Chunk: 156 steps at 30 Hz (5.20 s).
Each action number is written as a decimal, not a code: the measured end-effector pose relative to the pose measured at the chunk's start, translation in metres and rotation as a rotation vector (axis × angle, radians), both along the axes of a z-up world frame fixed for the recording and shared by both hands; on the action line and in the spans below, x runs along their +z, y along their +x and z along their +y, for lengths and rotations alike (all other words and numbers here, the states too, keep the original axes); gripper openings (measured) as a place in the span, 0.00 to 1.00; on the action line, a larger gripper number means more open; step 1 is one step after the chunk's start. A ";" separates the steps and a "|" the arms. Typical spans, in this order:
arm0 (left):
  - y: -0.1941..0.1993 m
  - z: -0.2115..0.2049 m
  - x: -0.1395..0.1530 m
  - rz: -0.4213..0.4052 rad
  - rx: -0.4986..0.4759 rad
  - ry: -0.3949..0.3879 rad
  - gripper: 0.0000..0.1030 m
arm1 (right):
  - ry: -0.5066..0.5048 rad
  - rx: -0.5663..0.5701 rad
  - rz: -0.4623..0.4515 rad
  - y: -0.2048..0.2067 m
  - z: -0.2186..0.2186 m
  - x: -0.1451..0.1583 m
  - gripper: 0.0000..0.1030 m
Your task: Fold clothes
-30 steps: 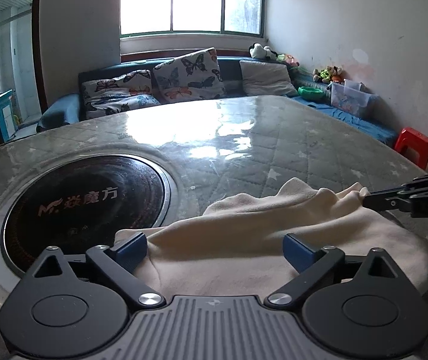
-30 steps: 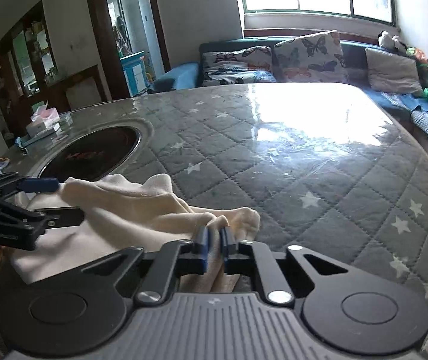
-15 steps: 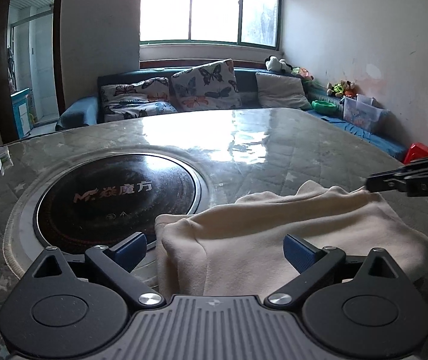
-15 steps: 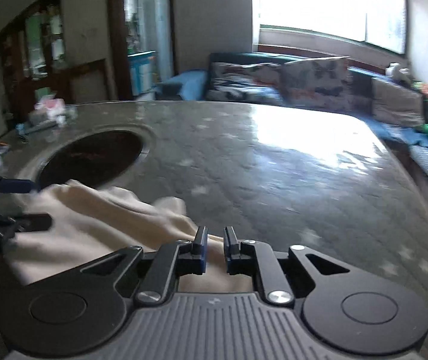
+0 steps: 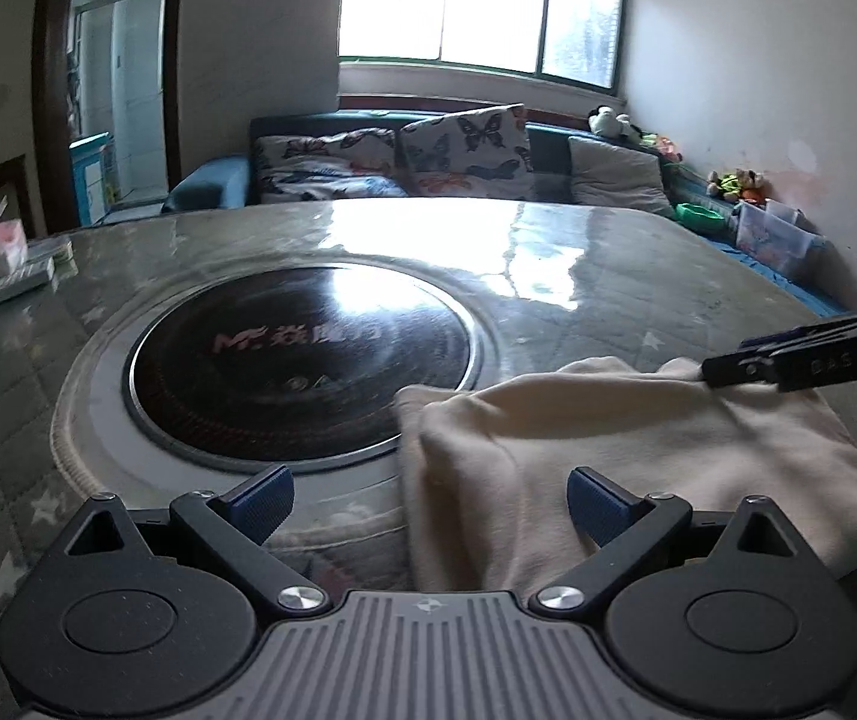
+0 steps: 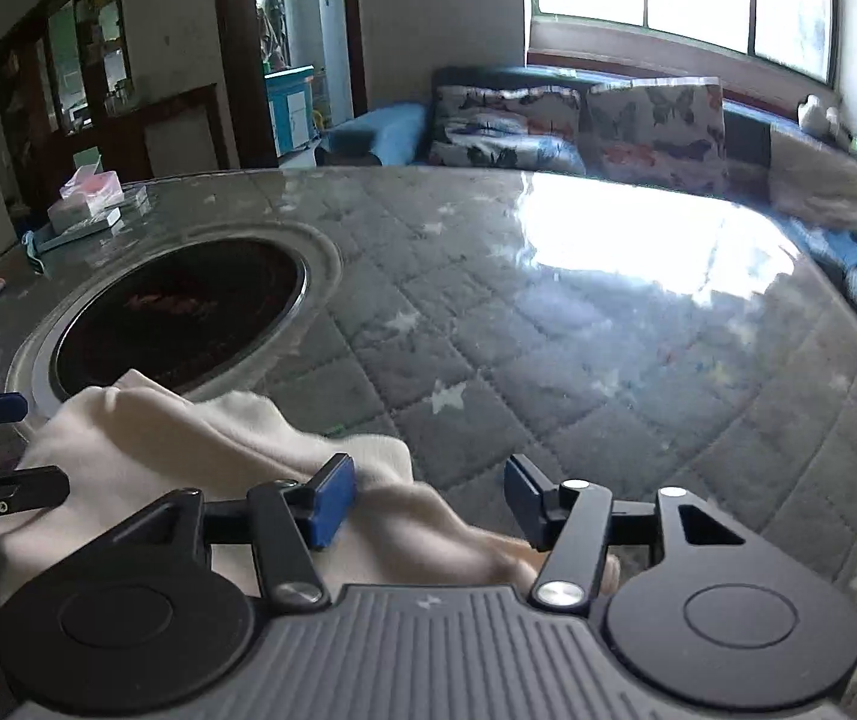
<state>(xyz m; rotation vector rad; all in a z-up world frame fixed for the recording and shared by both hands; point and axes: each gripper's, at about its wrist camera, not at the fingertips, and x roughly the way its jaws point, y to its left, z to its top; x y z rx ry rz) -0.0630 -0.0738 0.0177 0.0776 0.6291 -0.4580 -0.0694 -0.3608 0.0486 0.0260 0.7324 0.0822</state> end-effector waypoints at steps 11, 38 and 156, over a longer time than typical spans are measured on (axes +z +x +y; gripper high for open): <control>0.000 0.010 -0.006 0.026 0.020 -0.010 0.98 | -0.056 0.082 0.026 0.030 0.046 -0.004 0.76; 0.026 0.010 -0.003 0.067 0.082 -0.008 1.00 | -0.292 0.449 -0.126 -0.064 0.124 -0.003 1.00; 0.030 0.052 0.011 0.306 0.206 -0.311 0.96 | -0.311 0.711 -0.075 -0.067 0.198 0.005 0.49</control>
